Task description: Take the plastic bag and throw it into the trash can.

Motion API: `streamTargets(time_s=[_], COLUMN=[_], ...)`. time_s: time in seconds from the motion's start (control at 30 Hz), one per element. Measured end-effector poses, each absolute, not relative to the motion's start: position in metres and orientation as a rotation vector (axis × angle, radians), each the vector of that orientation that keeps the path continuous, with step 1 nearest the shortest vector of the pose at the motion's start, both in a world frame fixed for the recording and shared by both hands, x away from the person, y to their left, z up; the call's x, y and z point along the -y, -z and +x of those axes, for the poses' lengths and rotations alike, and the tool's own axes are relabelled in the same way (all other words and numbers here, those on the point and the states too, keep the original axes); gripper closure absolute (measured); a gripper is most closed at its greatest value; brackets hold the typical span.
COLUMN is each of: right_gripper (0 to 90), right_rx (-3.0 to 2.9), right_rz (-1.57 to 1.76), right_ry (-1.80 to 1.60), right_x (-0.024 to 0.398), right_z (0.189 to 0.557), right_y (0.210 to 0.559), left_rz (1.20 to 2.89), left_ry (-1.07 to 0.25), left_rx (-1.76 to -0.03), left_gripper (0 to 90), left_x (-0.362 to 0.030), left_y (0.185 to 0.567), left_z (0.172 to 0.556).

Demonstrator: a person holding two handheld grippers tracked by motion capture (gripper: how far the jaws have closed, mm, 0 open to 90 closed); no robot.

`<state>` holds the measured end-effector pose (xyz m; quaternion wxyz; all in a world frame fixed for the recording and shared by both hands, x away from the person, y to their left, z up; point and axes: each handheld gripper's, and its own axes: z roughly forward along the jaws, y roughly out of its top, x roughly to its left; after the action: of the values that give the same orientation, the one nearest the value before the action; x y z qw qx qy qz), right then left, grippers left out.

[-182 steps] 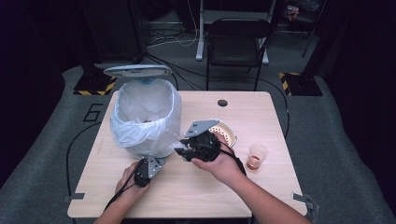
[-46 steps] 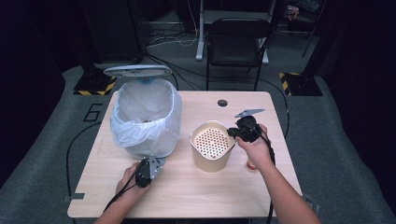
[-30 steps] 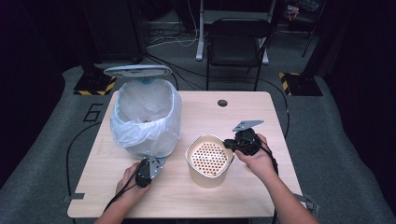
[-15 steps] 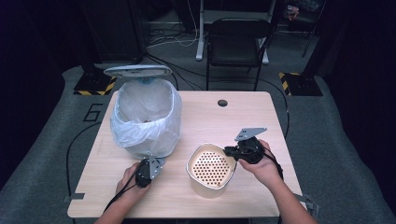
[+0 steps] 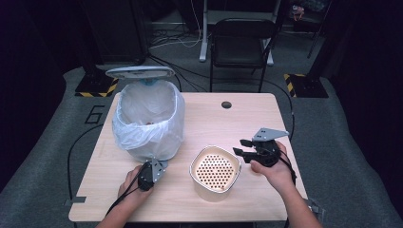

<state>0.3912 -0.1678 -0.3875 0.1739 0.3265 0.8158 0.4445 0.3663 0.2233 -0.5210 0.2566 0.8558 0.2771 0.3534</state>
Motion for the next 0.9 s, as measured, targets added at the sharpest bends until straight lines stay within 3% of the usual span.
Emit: streamTargets(time_s=[0.13,0.5,0.63,0.73,0.9], right_gripper=[46.9,45.3,37.4,24.3,20.9], right_rx=[-2.263,-2.241,-2.177,-2.155,-2.142], right_rz=[0.98,1.07,1.09,1.155,1.199], right_ry=[-1.24,-1.255,-1.236,-1.248,-1.239], right_x=[0.182,0.211,0.222,0.23,0.237], right_z=[0.39,0.382,0.38,0.379,0.378], right_y=[0.389,0.409,0.418,0.424,0.434], left_rz=[2.322,2.322,2.322,2.322,2.321], left_ry=[-0.963,-0.963,-0.963,-0.961,-0.963], left_rx=[-0.751,-0.752,-0.752,-0.753,-0.753], left_gripper=[90.0,90.0,90.0,90.0,90.0], left_x=[-0.223,-0.223,-0.223,-0.223,-0.223], left_y=[0.521,0.521,0.521,0.521,0.521], left_z=[0.366,0.366,0.366,0.366,0.366])
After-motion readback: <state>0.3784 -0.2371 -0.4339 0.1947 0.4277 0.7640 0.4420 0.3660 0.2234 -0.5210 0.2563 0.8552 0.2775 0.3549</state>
